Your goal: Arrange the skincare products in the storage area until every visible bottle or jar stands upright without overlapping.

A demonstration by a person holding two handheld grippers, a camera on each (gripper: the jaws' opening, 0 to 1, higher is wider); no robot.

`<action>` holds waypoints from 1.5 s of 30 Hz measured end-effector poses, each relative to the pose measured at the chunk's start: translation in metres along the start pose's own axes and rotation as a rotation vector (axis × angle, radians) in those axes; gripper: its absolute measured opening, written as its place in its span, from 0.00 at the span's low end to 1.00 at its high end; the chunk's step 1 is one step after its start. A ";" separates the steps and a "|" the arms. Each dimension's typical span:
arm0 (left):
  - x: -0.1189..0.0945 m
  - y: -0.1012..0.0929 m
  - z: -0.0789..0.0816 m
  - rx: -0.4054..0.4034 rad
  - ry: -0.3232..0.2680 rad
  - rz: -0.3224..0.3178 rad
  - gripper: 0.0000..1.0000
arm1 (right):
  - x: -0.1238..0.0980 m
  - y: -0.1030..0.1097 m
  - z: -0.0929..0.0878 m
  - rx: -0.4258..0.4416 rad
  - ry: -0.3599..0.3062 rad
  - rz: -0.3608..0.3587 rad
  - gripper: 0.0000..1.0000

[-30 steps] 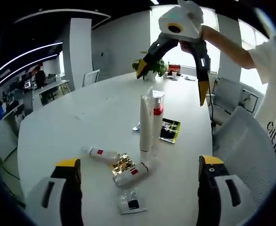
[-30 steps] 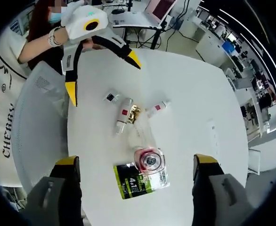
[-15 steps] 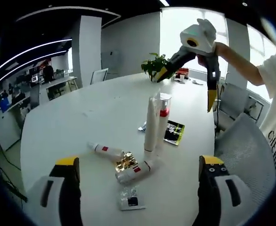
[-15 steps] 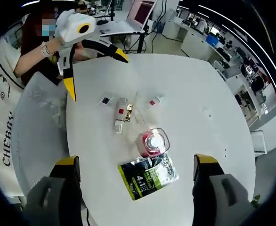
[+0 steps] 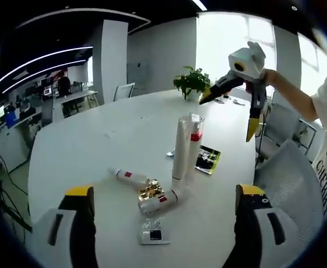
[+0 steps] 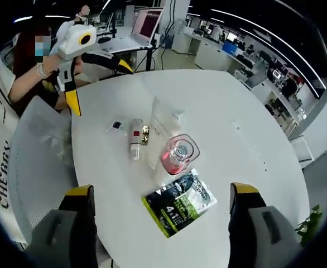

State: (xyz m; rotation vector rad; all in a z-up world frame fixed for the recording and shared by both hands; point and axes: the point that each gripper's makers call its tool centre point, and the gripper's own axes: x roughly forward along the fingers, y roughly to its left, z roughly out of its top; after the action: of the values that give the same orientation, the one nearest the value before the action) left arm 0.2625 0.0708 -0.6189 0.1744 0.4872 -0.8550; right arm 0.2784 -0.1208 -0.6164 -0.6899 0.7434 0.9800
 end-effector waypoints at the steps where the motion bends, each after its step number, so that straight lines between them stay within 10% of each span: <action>1: 0.000 -0.001 -0.001 0.002 0.001 -0.001 0.99 | 0.000 0.001 -0.002 0.000 0.003 -0.001 1.00; 45: 0.013 -0.020 -0.024 0.053 0.060 -0.042 0.99 | 0.015 0.061 -0.031 0.234 -0.102 -0.043 1.00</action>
State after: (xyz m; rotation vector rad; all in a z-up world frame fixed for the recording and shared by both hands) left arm 0.2465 0.0566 -0.6453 0.2401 0.5260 -0.9061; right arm 0.2216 -0.1146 -0.6570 -0.4471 0.7366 0.8654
